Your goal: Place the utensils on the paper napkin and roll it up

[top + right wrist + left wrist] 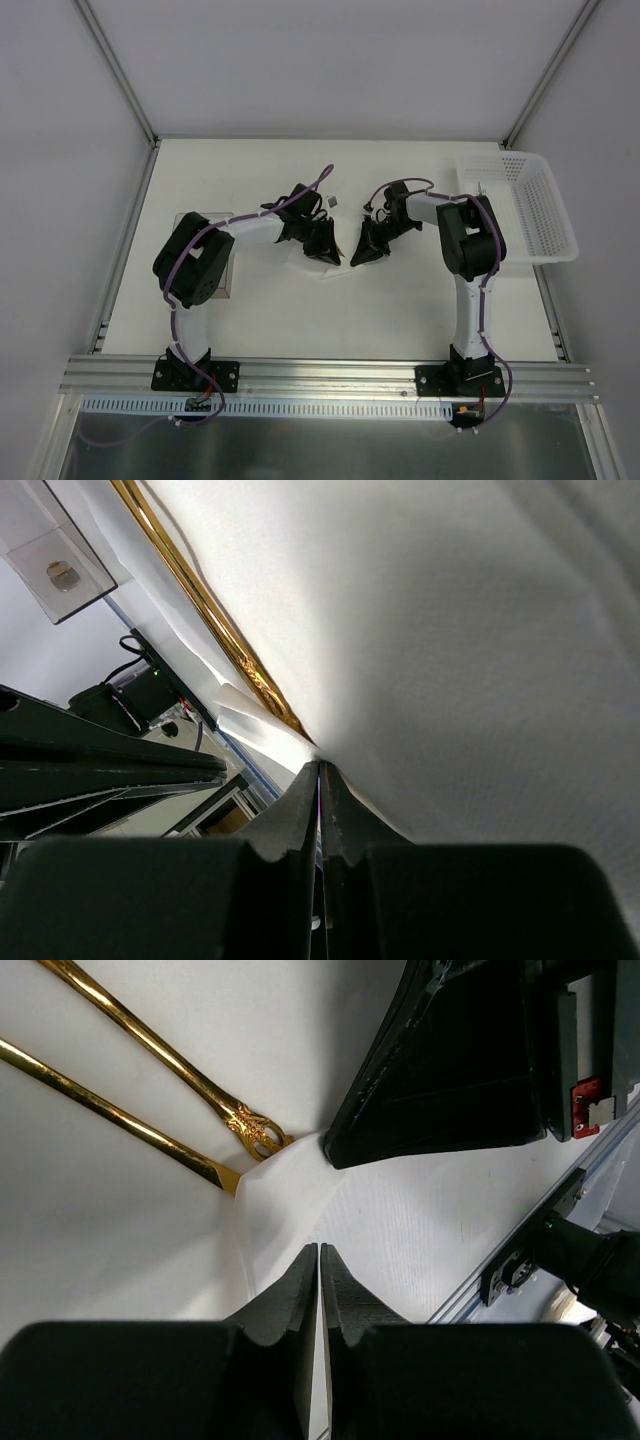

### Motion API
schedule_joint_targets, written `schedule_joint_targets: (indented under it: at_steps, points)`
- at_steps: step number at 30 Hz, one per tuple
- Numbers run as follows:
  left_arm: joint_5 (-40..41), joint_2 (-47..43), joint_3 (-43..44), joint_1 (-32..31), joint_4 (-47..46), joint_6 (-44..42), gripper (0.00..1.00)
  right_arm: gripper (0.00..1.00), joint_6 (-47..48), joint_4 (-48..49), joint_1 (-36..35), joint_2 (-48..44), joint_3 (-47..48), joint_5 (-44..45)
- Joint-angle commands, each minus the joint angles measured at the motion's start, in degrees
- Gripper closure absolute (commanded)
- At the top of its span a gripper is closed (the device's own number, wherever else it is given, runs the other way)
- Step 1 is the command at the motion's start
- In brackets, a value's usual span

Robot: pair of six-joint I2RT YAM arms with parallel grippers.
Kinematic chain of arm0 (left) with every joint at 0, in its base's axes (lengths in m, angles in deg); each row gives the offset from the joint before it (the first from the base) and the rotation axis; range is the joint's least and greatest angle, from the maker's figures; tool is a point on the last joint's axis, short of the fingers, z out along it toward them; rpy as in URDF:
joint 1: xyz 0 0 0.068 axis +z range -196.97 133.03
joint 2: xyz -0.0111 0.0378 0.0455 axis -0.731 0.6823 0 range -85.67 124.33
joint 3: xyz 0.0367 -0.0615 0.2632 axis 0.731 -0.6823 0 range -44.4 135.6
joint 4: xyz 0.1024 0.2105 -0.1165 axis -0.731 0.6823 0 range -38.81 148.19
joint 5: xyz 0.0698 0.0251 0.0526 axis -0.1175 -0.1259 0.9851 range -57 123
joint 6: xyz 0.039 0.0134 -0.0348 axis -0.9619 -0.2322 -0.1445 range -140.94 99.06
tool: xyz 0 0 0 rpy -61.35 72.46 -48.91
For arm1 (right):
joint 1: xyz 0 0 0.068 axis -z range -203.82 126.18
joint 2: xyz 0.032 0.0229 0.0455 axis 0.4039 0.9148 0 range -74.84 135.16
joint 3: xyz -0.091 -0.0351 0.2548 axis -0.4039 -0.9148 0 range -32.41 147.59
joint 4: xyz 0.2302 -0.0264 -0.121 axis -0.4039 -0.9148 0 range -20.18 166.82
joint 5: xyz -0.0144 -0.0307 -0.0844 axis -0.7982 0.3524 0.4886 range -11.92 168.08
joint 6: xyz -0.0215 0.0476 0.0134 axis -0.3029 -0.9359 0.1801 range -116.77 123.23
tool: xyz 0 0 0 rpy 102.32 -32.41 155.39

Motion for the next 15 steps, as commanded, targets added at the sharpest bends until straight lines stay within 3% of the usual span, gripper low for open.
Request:
schedule_joint_targets:
  at_steps: [1, 15]
  points:
    - [0.6, 0.5, 0.5, 0.3, 2.0, -1.3, 0.96, 0.94, -1.4, -2.9, 0.8, 1.0, -0.4, 7.2]
    - [4.2, 4.1, 1.7, 0.2, 5.8, -2.0, 1.00, 0.94, -1.0, -2.9, 0.8, 1.2, -0.3, 6.6]
